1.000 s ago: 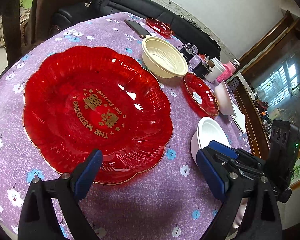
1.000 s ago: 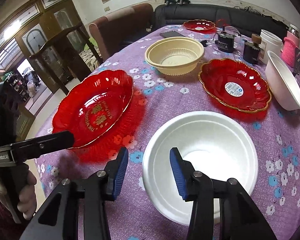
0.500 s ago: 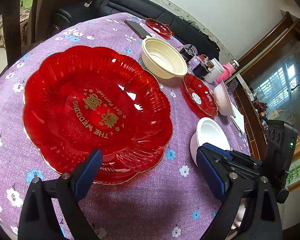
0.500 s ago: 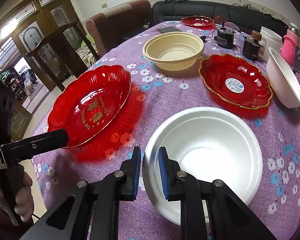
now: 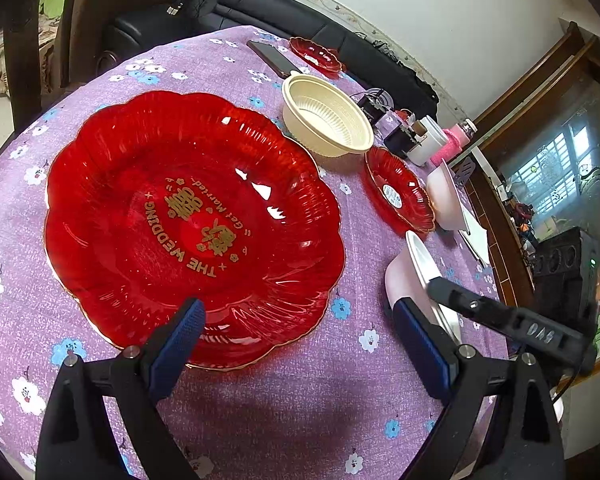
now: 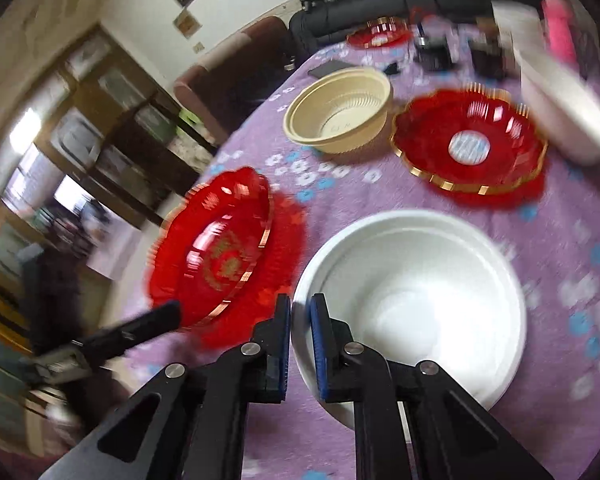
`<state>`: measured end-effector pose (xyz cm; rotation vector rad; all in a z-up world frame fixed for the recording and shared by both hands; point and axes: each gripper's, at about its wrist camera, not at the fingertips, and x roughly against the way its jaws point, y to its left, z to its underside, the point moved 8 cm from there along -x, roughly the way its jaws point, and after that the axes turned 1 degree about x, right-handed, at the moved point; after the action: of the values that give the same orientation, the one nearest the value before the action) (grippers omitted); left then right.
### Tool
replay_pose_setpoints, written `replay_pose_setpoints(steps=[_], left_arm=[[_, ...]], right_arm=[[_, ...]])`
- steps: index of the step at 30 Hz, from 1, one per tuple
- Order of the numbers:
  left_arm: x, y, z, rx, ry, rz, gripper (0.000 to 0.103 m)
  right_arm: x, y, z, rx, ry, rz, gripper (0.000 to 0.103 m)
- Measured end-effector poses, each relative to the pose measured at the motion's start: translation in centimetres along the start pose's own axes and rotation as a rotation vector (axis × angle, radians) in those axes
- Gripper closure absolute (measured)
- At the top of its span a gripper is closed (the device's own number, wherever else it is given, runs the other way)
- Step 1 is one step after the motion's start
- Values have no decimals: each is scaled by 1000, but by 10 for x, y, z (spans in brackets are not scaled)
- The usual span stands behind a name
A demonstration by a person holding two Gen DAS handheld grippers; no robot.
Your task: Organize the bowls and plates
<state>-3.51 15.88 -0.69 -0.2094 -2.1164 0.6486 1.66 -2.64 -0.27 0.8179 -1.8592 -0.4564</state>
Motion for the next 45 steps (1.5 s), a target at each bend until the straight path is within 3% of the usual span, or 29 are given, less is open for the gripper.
replay_pose_setpoints(steps=[2, 3, 5, 6, 10, 14, 16, 17, 22, 24, 25, 27, 29, 34, 37, 41, 45], left_arm=[[0, -1, 0, -1, 1, 0, 9], [-1, -1, 1, -2, 1, -1, 9], [-1, -1, 1, -4, 2, -2, 9], [-1, -1, 1, -4, 2, -4, 9], [-2, -2, 2, -8, 2, -9, 9], [-2, -2, 3, -5, 0, -13, 9], [-2, -2, 3, -5, 2, -10, 9], [-2, -3, 3, -5, 3, -8, 9], [0, -2, 3, -5, 4, 3, 9], [1, -1, 3, -5, 4, 7, 9], [1, -1, 3, -4, 4, 8, 9], [1, -1, 3, -2, 5, 14, 9], [2, -1, 3, -1, 4, 16, 9], [1, -3, 4, -6, 11, 15, 9], [0, -7, 5, -11, 14, 14, 9], [5, -18, 5, -51, 6, 11, 9], [10, -27, -7, -89, -12, -11, 9]], right_arm=[[4, -5, -1, -77, -12, -83, 91], [6, -6, -1, -106, -14, -117, 101], [15, -8, -3, -164, -39, -194, 100], [19, -8, -4, -164, -56, -190, 100], [35, 1, -10, 2, -148, 77, 98], [20, 25, -1, 163, -83, 181, 93], [4, 32, 6, 187, -21, 172, 69], [-3, 33, 9, 187, -4, 171, 63], [-24, 31, 19, 181, 42, 176, 62], [-30, 26, 20, 176, 51, 197, 68], [-32, 23, 20, 169, 59, 201, 88], [-32, 20, 19, 150, 52, 192, 89], [-27, 23, 18, 148, 36, 178, 101], [0, 27, 11, 116, -28, 143, 101], [16, 25, 6, 163, -74, 206, 100], [45, 6, -6, 174, -165, 360, 100], [72, -30, -22, 54, -209, 373, 92]])
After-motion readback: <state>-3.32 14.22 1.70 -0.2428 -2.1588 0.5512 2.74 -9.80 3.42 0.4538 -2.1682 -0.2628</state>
